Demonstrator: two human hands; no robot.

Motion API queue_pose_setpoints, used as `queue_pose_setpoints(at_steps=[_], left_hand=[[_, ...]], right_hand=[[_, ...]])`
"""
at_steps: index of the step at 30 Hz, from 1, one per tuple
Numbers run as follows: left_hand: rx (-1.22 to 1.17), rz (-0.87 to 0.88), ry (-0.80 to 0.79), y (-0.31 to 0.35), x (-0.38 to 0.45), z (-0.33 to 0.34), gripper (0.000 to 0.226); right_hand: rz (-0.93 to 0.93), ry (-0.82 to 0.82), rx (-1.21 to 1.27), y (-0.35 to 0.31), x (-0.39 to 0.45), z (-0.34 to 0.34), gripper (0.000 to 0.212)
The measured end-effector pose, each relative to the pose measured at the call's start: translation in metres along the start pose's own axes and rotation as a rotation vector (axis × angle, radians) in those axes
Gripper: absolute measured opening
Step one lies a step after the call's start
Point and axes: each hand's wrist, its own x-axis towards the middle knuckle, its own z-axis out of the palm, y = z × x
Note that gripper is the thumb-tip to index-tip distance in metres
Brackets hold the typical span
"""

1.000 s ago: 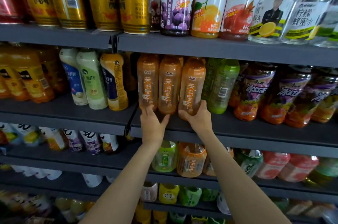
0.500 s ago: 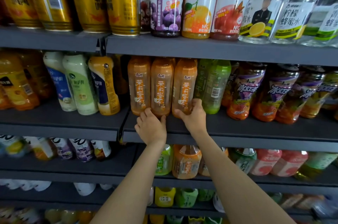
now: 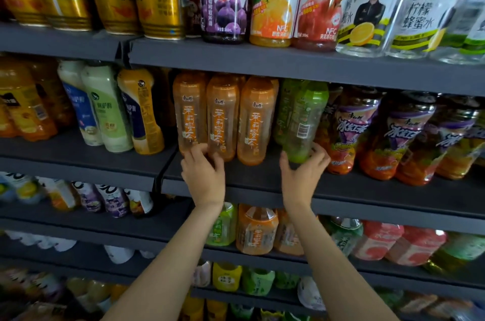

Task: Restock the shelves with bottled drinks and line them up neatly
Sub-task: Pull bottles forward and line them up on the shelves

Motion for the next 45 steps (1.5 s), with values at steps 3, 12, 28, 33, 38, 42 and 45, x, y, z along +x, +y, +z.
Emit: queue_pose_setpoints(at_steps=[3,12,28,33,38,42,45], left_hand=[[-0.054,0.170,-0.062,0.023,-0.020,0.020,0.027],[-0.078,0.006,-0.054,0.044,-0.029,0.051,0.040],[-0.178,0.101,-0.210,0.047,-0.020,0.011,0.063],[-0.115,0.071,-0.282,0.037,-0.005,0.003,0.071],[-0.145,0.040,-0.290,0.034,-0.005,0.007,0.076],[-0.190,0.042,-0.277,0.034,-0.006,0.009,0.075],[-0.218,0.059,-0.270,0.035,-0.007,0.009,0.074]], right_hand=[[0.084,-0.125,-0.103,0.007,0.038,0.000,0.078],[-0.021,-0.311,-0.160,0.020,0.057,-0.017,0.061],[0.194,-0.765,0.241,0.021,0.069,-0.028,0.064],[0.220,-0.405,0.058,0.014,0.083,0.019,0.079],[0.316,-0.403,-0.001,0.023,0.098,0.036,0.069],[0.263,-0.460,-0.022,0.029,0.103,0.029,0.059],[0.240,-0.517,-0.010,0.032,0.101,0.021,0.056]])
